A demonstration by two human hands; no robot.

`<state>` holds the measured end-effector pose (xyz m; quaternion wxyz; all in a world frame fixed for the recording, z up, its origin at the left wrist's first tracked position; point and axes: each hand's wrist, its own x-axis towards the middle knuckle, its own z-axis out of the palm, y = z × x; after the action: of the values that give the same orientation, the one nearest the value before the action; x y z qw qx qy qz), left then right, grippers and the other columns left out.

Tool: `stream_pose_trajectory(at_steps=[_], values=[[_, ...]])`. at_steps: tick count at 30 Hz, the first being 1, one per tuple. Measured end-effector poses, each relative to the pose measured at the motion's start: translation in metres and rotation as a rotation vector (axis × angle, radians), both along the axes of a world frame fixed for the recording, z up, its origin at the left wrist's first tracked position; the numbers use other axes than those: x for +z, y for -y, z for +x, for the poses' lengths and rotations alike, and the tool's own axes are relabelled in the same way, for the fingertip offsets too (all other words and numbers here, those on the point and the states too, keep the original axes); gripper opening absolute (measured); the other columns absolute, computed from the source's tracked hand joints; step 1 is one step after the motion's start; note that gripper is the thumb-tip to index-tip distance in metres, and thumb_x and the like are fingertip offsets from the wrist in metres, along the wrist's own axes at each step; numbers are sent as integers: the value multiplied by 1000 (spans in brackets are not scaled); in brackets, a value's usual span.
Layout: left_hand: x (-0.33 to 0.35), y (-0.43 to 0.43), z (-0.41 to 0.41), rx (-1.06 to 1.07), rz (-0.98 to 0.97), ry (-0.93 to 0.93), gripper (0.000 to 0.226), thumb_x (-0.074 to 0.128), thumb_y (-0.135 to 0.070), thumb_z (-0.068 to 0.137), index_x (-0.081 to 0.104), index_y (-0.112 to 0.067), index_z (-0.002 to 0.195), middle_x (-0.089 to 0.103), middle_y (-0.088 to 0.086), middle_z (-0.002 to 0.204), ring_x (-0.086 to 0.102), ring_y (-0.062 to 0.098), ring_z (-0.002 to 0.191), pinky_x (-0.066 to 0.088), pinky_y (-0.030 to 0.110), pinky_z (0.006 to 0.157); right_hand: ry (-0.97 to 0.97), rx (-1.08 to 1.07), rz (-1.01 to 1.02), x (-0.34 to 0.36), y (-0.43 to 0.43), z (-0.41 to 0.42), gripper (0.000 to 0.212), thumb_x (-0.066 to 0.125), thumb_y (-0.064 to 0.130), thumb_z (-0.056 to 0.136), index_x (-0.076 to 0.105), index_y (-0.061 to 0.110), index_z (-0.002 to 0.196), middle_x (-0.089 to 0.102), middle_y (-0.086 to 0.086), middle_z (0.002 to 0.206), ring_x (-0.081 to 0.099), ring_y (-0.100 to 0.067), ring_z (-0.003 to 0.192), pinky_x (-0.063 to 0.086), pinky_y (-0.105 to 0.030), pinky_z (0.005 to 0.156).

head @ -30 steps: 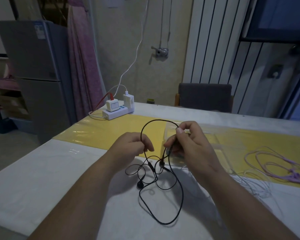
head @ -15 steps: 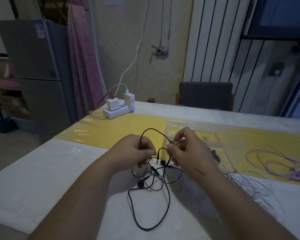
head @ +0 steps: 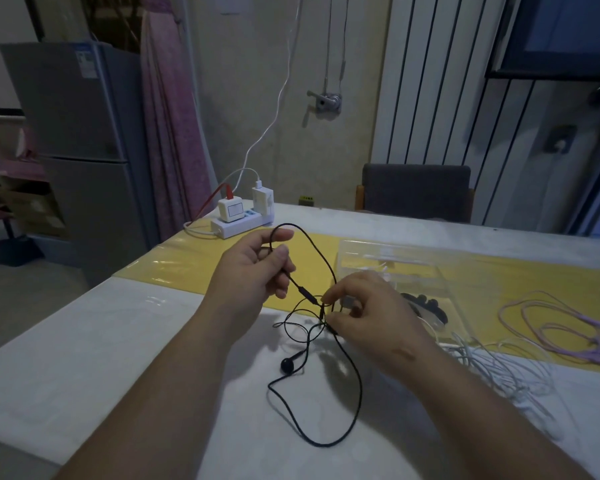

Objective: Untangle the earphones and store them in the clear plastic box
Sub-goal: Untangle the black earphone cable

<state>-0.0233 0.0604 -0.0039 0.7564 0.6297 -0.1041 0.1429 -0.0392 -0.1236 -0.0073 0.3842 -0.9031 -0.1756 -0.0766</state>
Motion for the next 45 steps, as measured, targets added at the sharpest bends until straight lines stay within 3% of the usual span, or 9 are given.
stream_pose_trajectory(at_steps=[5, 9, 12, 16, 23, 32, 37, 41, 45], values=[[3, 0, -1, -52, -111, -12, 18, 48, -4, 97, 61, -10, 109, 58, 5, 64, 51, 12, 49, 45, 22, 46, 29, -13, -22, 0, -2, -3, 19, 74, 44, 78, 72, 36, 95, 47, 12, 94, 50, -4, 92, 43, -30, 78], [2, 0, 1, 13, -110, -22, 19, 53, -8, 95, 59, -12, 112, 60, 5, 65, 52, 12, 50, 46, 22, 46, 131, 15, 44, 1, -4, -2, 4, 68, 35, 86, 71, 33, 85, 54, 12, 89, 51, -1, 83, 37, -21, 69], [-3, -1, 5, 226, 86, -52, 31, 65, -14, 91, 55, -17, 120, 58, 5, 67, 52, 15, 54, 43, 25, 47, 152, 38, 258, 5, 0, -6, 10, 64, 26, 90, 66, 30, 81, 64, 12, 79, 55, 1, 76, 42, -15, 65], [-5, -1, 4, 429, 428, 29, 21, 73, -28, 85, 64, -35, 102, 53, -3, 95, 50, 8, 78, 41, 27, 69, 44, 76, 411, 6, -3, -8, 11, 55, 26, 97, 61, 27, 88, 72, 7, 74, 66, -19, 73, 54, -45, 72], [-5, 0, -2, 88, 673, 165, 20, 65, -49, 76, 74, -31, 76, 56, -11, 87, 50, 6, 79, 35, 24, 69, -47, 105, 566, 8, 0, -7, 11, 52, 22, 99, 59, 21, 91, 66, -1, 65, 52, -11, 55, 41, -33, 56], [-2, 2, -1, 616, 169, 100, 27, 41, -32, 103, 54, -29, 79, 53, -1, 64, 50, 16, 62, 42, 36, 60, -188, 133, 468, 13, 9, 0, 11, 59, 12, 64, 66, 20, 60, 56, 11, 54, 44, -4, 49, 35, -17, 50], [0, -4, 2, 812, 70, 84, 32, 40, -36, 102, 50, -26, 73, 45, -2, 64, 42, 17, 63, 34, 35, 58, -273, 235, 595, 11, 10, -2, 20, 61, -4, 76, 65, 10, 90, 70, -10, 74, 57, -18, 60, 48, -29, 55], [1, -3, -1, 825, 193, -19, 43, 41, -43, 101, 57, -13, 75, 46, -6, 60, 41, 13, 59, 31, 33, 57, -256, 209, 677, 11, 7, -3, 14, 59, -4, 90, 64, 7, 99, 74, -10, 78, 50, -14, 50, 40, -24, 44], [-2, -7, 0, 897, 507, 40, 23, 54, -44, 92, 65, -25, 85, 59, 1, 86, 54, 25, 88, 43, 38, 76, -213, 179, 616, 10, 7, -2, 14, 57, 2, 94, 67, 11, 91, 73, -5, 75, 40, -12, 50, 34, -20, 45]])
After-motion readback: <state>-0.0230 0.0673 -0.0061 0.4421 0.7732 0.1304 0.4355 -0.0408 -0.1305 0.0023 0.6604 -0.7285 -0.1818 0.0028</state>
